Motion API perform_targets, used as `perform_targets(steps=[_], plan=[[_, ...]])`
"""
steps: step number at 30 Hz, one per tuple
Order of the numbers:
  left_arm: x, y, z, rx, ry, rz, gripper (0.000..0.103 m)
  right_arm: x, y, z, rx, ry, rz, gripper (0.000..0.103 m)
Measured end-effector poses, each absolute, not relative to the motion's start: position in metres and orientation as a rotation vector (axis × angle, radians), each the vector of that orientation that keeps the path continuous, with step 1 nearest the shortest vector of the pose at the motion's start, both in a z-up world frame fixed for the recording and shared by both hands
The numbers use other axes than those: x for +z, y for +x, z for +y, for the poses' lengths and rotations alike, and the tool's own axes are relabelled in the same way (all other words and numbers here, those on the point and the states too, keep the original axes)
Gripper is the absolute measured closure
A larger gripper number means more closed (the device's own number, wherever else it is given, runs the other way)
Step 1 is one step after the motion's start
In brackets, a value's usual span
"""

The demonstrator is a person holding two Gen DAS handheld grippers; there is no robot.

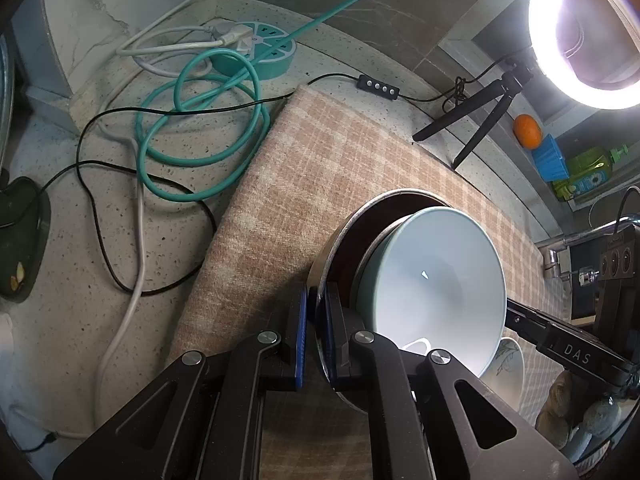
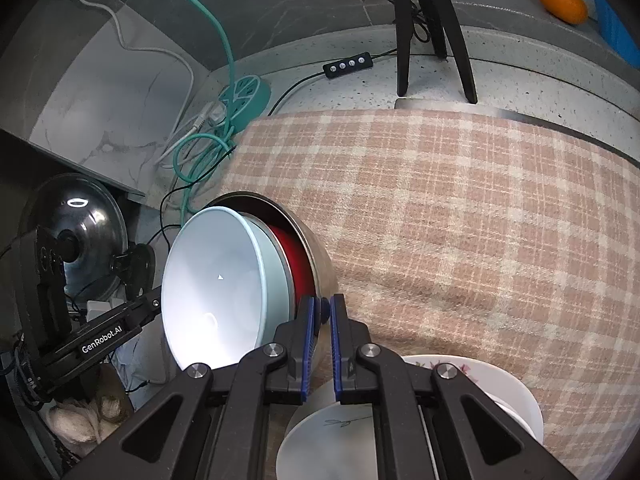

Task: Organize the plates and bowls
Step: 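Lift the nested bowls with both grippers and carry them over the plate stack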

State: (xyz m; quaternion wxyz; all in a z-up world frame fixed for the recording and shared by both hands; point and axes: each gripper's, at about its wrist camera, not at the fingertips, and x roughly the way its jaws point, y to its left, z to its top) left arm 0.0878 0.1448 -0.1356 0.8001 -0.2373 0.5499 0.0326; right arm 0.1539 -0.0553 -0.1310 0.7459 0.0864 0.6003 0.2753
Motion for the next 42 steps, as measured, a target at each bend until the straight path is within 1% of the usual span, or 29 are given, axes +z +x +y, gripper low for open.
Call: perform_targets(steps=[15, 23, 34, 42], plan=[[-0.122, 0.082, 0.145, 0.079, -0.501, 1.158, 0.097, -0.116, 0.143, -0.059, 0.615, 0.217, 1.314, 0.095], [-0.102, 0.075, 0.140, 0.062, -0.490, 1.130, 0.097, -0.100, 0.136, -0.067, 0.627, 0.231, 1.303, 0.095], [-0.079, 0.068, 0.114, 0.012, -0.465, 1.099, 0.097, -0.070, 0.118, -0.097, 0.619, 0.241, 1.264, 0.095], [-0.066, 0.062, 0.086, -0.037, -0.434, 1.087, 0.096, -0.061, 0.105, -0.128, 0.595, 0.261, 1.255, 0.095]])
